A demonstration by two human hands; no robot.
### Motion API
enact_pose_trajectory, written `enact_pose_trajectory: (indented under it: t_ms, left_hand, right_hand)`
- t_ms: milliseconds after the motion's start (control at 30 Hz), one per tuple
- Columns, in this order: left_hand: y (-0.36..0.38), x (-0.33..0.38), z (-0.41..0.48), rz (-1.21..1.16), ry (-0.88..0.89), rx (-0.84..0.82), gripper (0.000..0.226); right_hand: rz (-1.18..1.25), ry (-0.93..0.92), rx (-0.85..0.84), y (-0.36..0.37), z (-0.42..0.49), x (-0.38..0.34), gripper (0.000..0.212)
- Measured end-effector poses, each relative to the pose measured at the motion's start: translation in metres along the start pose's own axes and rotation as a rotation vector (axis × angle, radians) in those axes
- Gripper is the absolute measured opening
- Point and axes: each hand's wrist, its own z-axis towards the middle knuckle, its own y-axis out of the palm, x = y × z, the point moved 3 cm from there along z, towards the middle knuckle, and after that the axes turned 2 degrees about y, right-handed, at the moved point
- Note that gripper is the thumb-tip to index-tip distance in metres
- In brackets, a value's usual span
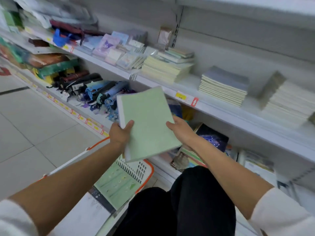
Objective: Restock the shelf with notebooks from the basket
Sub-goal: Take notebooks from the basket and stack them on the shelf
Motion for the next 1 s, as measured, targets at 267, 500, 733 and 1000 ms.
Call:
enact_pose_trajectory:
  t_ms: [267, 500, 733, 1000]
  left_hand:
    - [0.094, 0.139, -0.004, -0.015, 0.23, -0.391, 0.038]
    - [0.168, 0.2, -0.015, 0.029, 0.244, -0.758, 0.058]
    - [0.209, 0.215, 0.003, 0.016, 0.374, -0.694, 0.048]
    - [0.232, 0.208, 0.029, -0.081, 0.43, -0.526, 0.032]
  right_hand:
    - [0.271, -0.036, 0.433, -0.128, -0.025, -0.031, 0.023]
    - [0.32, 0.013, 0.745, -0.231, -0.003, -0.037, 0.012]
    - [0.276, 0.2, 0.89, -0.265, 0.047, -0.006, 0.009]
    - [0.045, 0.023, 0.718, -0.26, 0.057, -0.006, 0.062]
